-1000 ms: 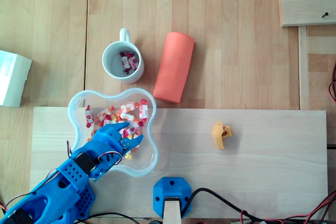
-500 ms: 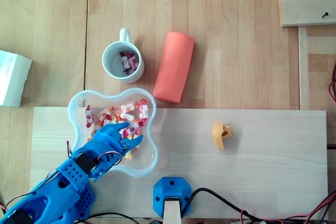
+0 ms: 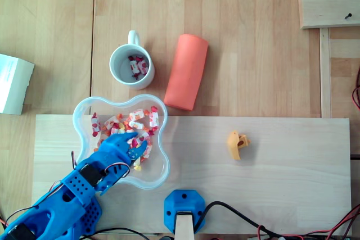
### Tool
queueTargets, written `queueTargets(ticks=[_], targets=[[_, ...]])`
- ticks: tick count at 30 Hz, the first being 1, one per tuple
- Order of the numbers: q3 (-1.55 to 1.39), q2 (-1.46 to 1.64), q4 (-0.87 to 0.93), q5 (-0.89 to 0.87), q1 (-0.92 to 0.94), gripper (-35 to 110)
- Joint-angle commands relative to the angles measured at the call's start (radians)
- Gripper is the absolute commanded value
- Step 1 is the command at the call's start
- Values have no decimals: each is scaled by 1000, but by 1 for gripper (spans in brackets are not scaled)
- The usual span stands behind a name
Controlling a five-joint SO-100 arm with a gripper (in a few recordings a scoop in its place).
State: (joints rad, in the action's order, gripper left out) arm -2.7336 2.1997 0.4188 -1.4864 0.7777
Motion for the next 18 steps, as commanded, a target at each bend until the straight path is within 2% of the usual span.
queueTargets(ticks=[1, 18], targets=[[-12, 23, -2, -2, 11, 12], [-11, 21, -6, -2, 12, 11]])
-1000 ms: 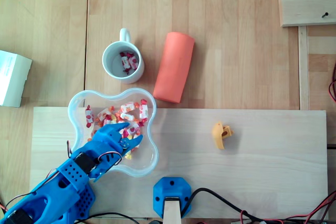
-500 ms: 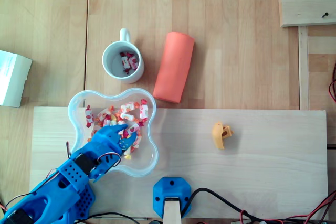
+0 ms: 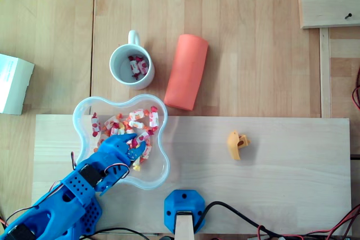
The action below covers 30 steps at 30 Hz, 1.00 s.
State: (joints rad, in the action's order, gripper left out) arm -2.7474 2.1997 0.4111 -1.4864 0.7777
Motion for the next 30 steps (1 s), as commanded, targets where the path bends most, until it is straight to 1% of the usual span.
queueTargets(ticks=[1, 8, 14, 16, 24, 30], targets=[[3, 21, 2, -2, 12, 11], [5, 21, 0, -2, 12, 10], [5, 21, 0, -5, 12, -2], [5, 21, 0, -5, 12, -4], [18, 26, 0, -5, 12, -2], [190, 28, 15, 2, 0, -2]])
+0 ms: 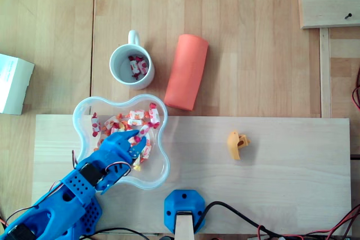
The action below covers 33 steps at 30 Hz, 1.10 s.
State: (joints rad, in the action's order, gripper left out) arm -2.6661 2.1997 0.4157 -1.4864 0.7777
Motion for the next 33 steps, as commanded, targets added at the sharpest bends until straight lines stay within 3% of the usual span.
queueTargets(ticks=[1, 14, 20, 33], targets=[[138, 28, 11, 6, -17, -2], [462, 9, 12, 71, -164, -2], [480, -5, -5, 66, -242, -2], [749, -383, -6, 21, -279, -2]])
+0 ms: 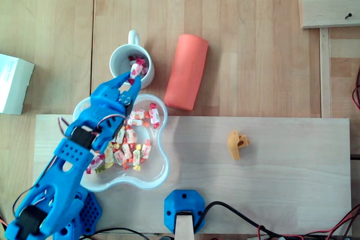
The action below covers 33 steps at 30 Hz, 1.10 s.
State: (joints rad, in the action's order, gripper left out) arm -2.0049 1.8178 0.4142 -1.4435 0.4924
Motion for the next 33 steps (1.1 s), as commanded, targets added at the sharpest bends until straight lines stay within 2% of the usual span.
queueTargets(ticks=[1, 12, 33], targets=[[100, -17, -5, -23, 0, -2], [127, -51, 0, -25, -118, -2], [123, -67, 11, -3, -115, -1]])
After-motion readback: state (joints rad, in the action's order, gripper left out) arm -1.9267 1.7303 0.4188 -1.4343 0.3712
